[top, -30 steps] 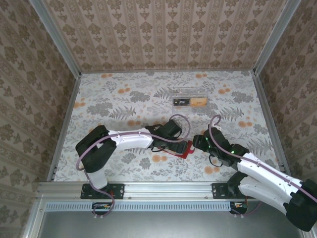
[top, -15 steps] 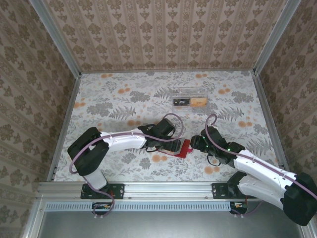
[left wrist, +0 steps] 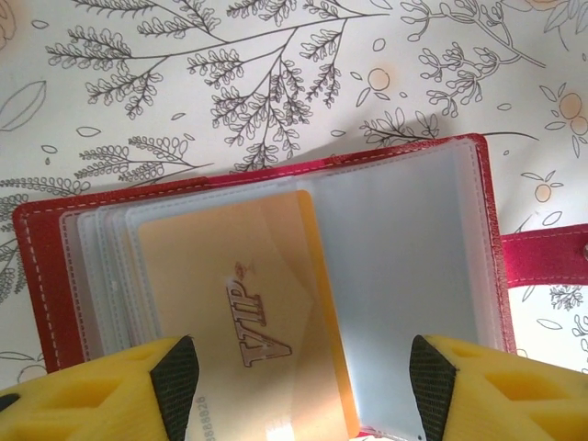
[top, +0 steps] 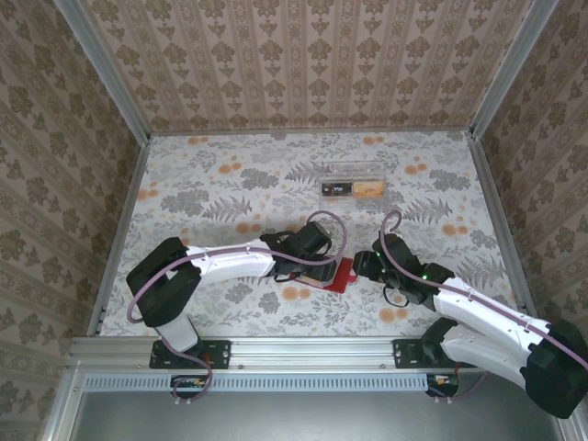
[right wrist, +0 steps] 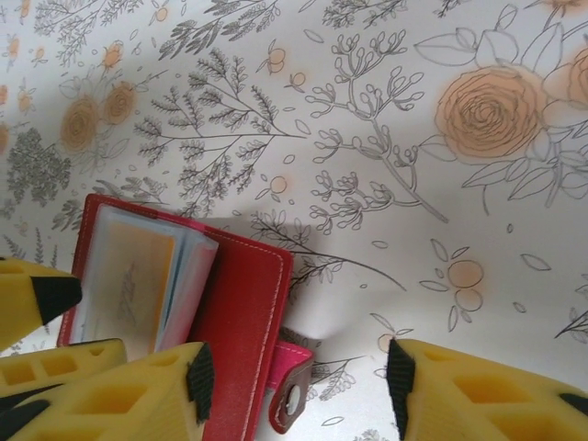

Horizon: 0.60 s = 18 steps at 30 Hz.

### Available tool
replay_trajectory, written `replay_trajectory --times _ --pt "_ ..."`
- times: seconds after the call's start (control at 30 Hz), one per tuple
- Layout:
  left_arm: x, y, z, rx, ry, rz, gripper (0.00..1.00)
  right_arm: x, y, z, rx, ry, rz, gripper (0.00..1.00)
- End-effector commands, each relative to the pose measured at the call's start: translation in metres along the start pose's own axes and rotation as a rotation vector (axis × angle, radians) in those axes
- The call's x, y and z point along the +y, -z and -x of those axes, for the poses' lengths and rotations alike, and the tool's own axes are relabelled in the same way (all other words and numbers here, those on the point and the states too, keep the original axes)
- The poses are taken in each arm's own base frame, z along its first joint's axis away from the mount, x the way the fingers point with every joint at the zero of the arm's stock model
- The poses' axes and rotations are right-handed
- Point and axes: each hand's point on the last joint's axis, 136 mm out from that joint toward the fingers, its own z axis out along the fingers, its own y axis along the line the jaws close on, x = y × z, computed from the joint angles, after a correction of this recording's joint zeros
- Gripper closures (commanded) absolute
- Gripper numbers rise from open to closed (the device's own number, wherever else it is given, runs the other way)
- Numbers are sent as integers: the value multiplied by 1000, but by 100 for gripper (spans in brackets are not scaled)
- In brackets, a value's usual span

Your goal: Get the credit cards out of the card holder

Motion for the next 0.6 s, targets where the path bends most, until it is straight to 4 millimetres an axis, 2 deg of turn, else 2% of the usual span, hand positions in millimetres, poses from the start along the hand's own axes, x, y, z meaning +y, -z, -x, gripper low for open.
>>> replay_trajectory --times 0.0,0.1,0.33,0.4,0.47,0.57 --pt "1 5 3 -7 -5 15 35 24 4 9 -5 19 84 53" --pt "10 11 3 -20 22 24 36 40 5 12 0 26 130 63" --pt "40 23 -3 -38 90 38 38 87 -6 13 45 74 186 70" --pt "47 24 -6 -40 117 24 39 98 -15 9 75 84 184 76" --pt "52 27 -6 -51 146 0 41 104 -25 4 107 80 179 80" --pt "52 29 -4 -68 182 -64 44 99 -40 -9 158 60 145 82"
